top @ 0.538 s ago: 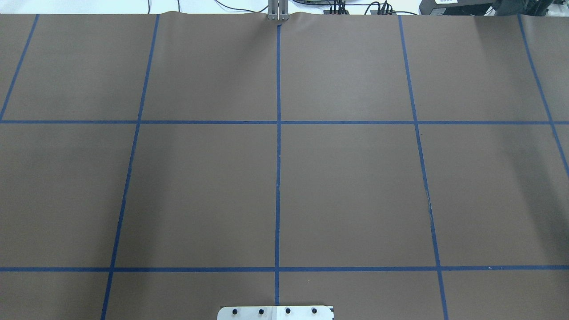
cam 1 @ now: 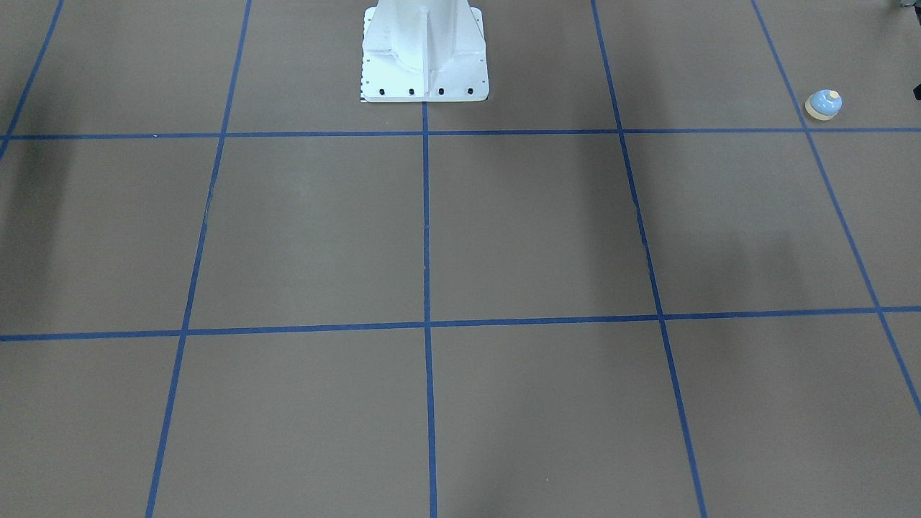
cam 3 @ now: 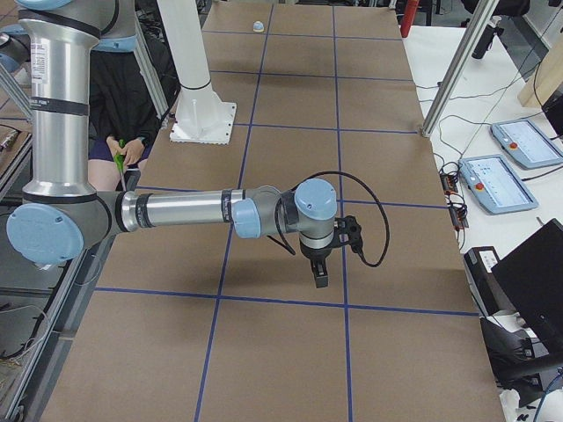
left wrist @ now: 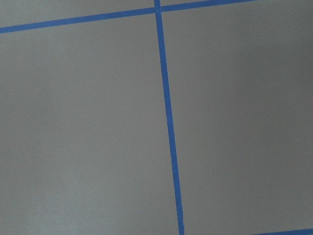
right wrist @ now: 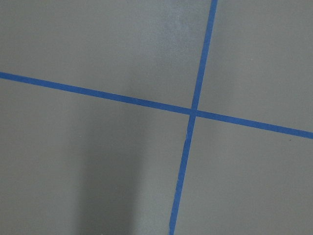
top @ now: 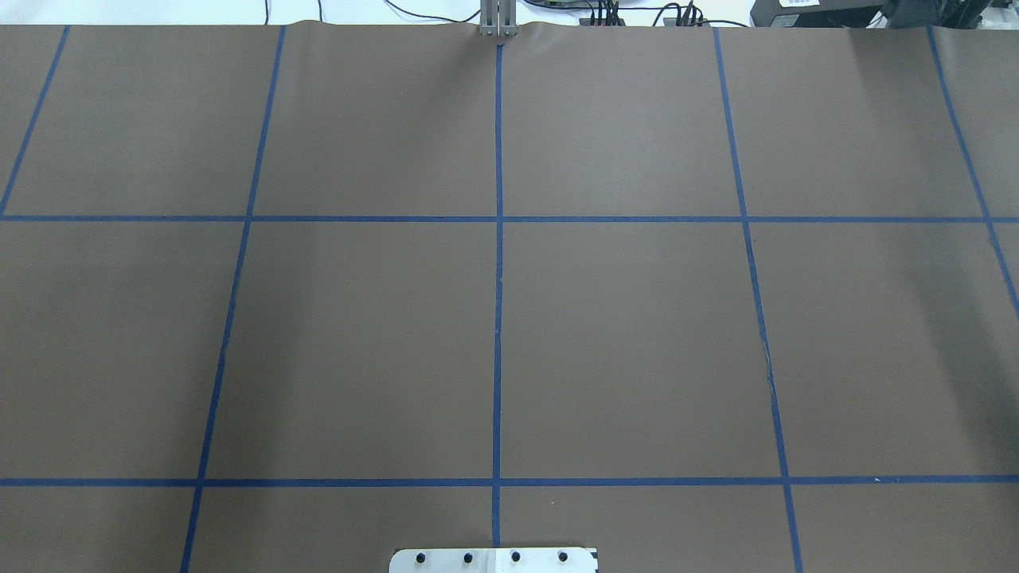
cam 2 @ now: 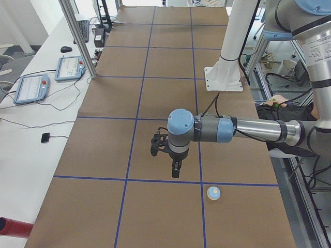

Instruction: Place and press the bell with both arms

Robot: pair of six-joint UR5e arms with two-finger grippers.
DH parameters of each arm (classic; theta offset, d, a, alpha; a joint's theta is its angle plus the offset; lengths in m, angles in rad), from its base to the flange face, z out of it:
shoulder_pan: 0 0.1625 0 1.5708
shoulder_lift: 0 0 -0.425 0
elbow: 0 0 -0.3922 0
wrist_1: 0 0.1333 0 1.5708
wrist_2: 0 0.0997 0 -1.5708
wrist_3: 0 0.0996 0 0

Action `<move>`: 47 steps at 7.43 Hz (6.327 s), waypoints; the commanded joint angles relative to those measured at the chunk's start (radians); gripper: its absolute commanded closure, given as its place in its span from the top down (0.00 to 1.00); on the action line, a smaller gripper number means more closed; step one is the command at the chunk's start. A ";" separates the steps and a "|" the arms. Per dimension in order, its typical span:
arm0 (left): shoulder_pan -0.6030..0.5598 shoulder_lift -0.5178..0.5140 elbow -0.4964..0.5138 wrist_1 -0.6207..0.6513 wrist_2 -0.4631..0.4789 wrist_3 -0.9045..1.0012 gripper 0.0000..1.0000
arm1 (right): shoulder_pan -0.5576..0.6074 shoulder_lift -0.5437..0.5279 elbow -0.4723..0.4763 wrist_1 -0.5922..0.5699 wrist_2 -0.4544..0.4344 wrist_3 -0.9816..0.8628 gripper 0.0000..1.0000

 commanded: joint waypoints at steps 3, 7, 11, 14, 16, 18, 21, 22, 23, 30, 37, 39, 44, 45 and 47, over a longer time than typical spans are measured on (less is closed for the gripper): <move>0.002 -0.129 0.042 -0.015 0.010 -0.009 1.00 | 0.000 0.002 0.001 0.001 0.001 0.001 1.00; 0.046 -0.148 0.137 -0.130 -0.001 -0.006 1.00 | 0.000 0.001 0.001 0.001 0.001 0.001 1.00; 0.270 -0.124 0.180 -0.198 0.013 -0.122 1.00 | -0.003 -0.001 -0.001 0.001 0.001 0.001 1.00; 0.402 -0.034 0.267 -0.202 0.022 -0.124 1.00 | -0.003 -0.001 0.001 0.001 0.001 0.001 1.00; 0.461 0.063 0.269 -0.240 0.019 -0.124 1.00 | -0.003 -0.004 0.001 0.003 0.001 0.001 1.00; 0.520 0.092 0.301 -0.242 0.019 -0.124 1.00 | -0.003 -0.005 0.001 0.003 0.001 0.001 1.00; 0.571 0.095 0.347 -0.242 0.013 -0.126 1.00 | -0.005 -0.005 0.001 0.003 0.001 0.001 1.00; 0.583 0.097 0.350 -0.241 0.009 -0.126 1.00 | -0.008 -0.005 0.002 0.003 0.001 0.003 1.00; 0.594 0.097 0.353 -0.242 0.007 -0.126 1.00 | -0.008 -0.005 0.004 0.003 0.001 0.003 1.00; 0.645 0.092 0.381 -0.242 -0.014 -0.127 1.00 | -0.020 -0.002 0.012 0.001 0.009 0.010 1.00; 0.668 0.080 0.407 -0.244 -0.008 -0.126 0.95 | -0.021 0.002 0.012 0.001 0.017 0.013 1.00; 0.669 0.080 0.410 -0.245 -0.007 -0.126 0.86 | -0.021 0.002 0.012 0.001 0.018 0.013 1.00; 0.673 0.076 0.419 -0.245 -0.007 -0.124 0.82 | -0.021 0.002 0.018 0.001 0.018 0.013 1.00; 0.673 0.074 0.419 -0.245 -0.007 -0.124 0.82 | -0.021 0.002 0.018 0.001 0.018 0.013 1.00; 0.673 0.069 0.419 -0.247 -0.007 -0.123 0.56 | -0.021 0.002 0.019 0.001 0.018 0.013 1.00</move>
